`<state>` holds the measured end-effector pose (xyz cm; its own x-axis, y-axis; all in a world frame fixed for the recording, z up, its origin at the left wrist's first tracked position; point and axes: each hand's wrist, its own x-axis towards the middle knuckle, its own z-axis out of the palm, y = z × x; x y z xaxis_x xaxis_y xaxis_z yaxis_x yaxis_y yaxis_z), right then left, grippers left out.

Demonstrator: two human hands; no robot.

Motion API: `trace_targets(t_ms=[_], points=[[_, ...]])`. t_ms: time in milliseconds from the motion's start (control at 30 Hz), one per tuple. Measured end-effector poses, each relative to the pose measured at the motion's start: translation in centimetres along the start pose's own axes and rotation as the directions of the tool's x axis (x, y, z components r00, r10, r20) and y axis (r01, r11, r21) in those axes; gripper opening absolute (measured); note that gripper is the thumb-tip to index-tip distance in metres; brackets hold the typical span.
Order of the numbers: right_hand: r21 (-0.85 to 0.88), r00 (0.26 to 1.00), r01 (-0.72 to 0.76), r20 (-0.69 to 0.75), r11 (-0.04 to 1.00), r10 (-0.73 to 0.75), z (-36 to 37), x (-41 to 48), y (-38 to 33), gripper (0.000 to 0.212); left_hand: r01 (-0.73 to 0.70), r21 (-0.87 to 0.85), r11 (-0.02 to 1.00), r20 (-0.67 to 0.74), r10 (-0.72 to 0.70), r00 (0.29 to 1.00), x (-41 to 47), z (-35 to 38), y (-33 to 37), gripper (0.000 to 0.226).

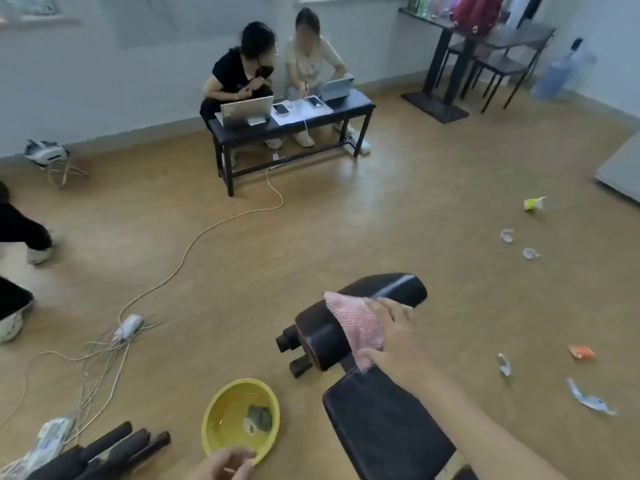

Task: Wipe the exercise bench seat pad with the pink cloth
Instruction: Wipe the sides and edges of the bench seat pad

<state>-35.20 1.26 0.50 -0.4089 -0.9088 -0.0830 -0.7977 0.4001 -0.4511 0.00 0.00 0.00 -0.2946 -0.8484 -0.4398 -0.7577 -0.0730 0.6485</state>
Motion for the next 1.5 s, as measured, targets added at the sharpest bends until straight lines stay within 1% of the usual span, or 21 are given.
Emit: trace_targets(t_ms=[33,67,133,200,267,367,533,633,700,800,867,1000,1100,1167,1233,1267,1333,1367,1400,1433,1500], points=[[-0.081,0.997,0.079,0.025,0.994,-0.078,1.0,0.9,0.4,0.087,-0.094,-0.091,0.991,0.002,0.095,0.995,2.6,0.7,1.6,0.027],[-0.198,0.987,0.158,0.025,0.967,-0.156,2.3,1.7,0.8,0.087,-0.13,-0.054,0.99,-0.002,0.13,0.991,4.9,1.3,3.6,0.027],[-0.27,0.955,0.286,0.004,0.919,-0.296,4.5,2.9,2.0,0.075,-0.256,-0.03,0.966,-0.061,0.254,0.965,8.8,2.7,5.3,0.031],[-0.25,0.938,0.329,-0.02,0.91,-0.345,6.3,3.4,3.5,0.062,-0.376,-0.005,0.927,-0.109,0.373,0.921,10.8,4.1,7.1,0.033],[-0.222,0.904,0.373,-0.129,0.901,-0.406,7.2,3.7,4.6,0.049,-0.463,0.045,0.885,-0.142,0.465,0.874,12.9,5.5,7.6,0.04],[-0.101,0.845,0.452,-0.271,0.886,-0.461,7.7,3.8,5.7,0.028,-0.506,0.073,0.859,-0.099,0.511,0.854,15.7,7.4,8.4,0.05],[0.202,0.896,0.324,-0.379,0.924,-0.231,7.6,-0.8,8.6,0.033,-0.608,0.145,0.781,-0.221,0.624,0.75,14.3,9.6,8.0,0.029],[0.312,0.909,0.086,-0.414,0.946,0.054,10.7,-4.6,13.0,0.04,-0.68,0.115,0.724,-0.246,0.684,0.687,10.9,12.4,6.0,0.015],[0.374,0.903,-0.134,-0.336,0.918,0.268,14.2,-5.5,16.7,0.05,-0.638,0.052,0.768,-0.191,0.635,0.749,10.5,15.4,2.7,0.014],[0.46,0.836,-0.382,-0.198,0.802,0.512,19.1,-4.4,21.3,0.051,-0.379,0.039,0.924,0.037,0.378,0.925,13.0,20.7,-2.3,0.033],[0.374,0.838,-0.427,-0.178,0.823,0.515,22.7,-3.0,23.7,0.043,-0.233,0.093,0.968,0.185,0.213,0.959,15.5,24.1,-4.4,0.035],[0.276,0.922,-0.356,-0.053,0.893,0.384,30.0,-1.6,26.0,0.053,-0.115,0.149,0.982,0.161,0.091,0.983,21.2,29.2,-6.2,0.023],[0.28,0.939,-0.247,-0.168,0.928,0.301,35.0,-3.1,24.9,0.051,-0.095,0.171,0.981,0.082,0.082,0.993,24.5,31.8,-6.7,0.036],[0.226,0.992,0.029,-0.129,0.974,0.001,37.5,-6.2,22.6,0.055,-0.069,0.161,0.984,0.067,0.059,0.996,26.1,33.0,-7.0,0.039],[0.174,0.942,0.297,0.109,0.939,-0.318,37.1,-7.6,22.2,0.059,-0.114,0.161,0.98,0.078,0.103,0.992,26.8,33.5,-7.4,0.031],[0.109,0.919,0.367,0.114,0.924,-0.378,36.6,-6.9,23.6,0.054,-0.135,0.16,0.978,0.077,0.124,0.989,27.0,33.6,-7.7,0.03],[0.106,0.965,0.258,0.028,0.96,-0.262,34.8,-4.6,27.3,0.046,-0.122,0.135,0.983,0.073,0.112,0.991,27.1,33.8,-8.2,0.035],[0.155,0.995,0.087,-0.062,0.984,-0.078,34.1,-2.7,29.2,0.051,-0.09,0.105,0.99,0.065,0.084,0.994,27.2,33.9,-8.3,0.038],[0.157,0.975,-0.108,-0.177,0.982,0.135,33.9,-0.8,30.2,0.056,-0.054,0.075,0.996,0.052,0.05,0.997,27.3,33.9,-8.5,0.041],[0.149,0.93,-0.217,-0.268,0.965,0.251,34.3,0.4,30.2,0.054,-0.021,0.049,0.999,0.044,0.018,0.999,27.3,33.9,-8.5,0.043],[0.1,0.931,-0.2,-0.29,0.975,0.221,37.8,0.2,26.8,0.035,0.044,-0.001,0.999,0.035,-0.043,0.998,27.7,33.7,-8.6,0.042]])
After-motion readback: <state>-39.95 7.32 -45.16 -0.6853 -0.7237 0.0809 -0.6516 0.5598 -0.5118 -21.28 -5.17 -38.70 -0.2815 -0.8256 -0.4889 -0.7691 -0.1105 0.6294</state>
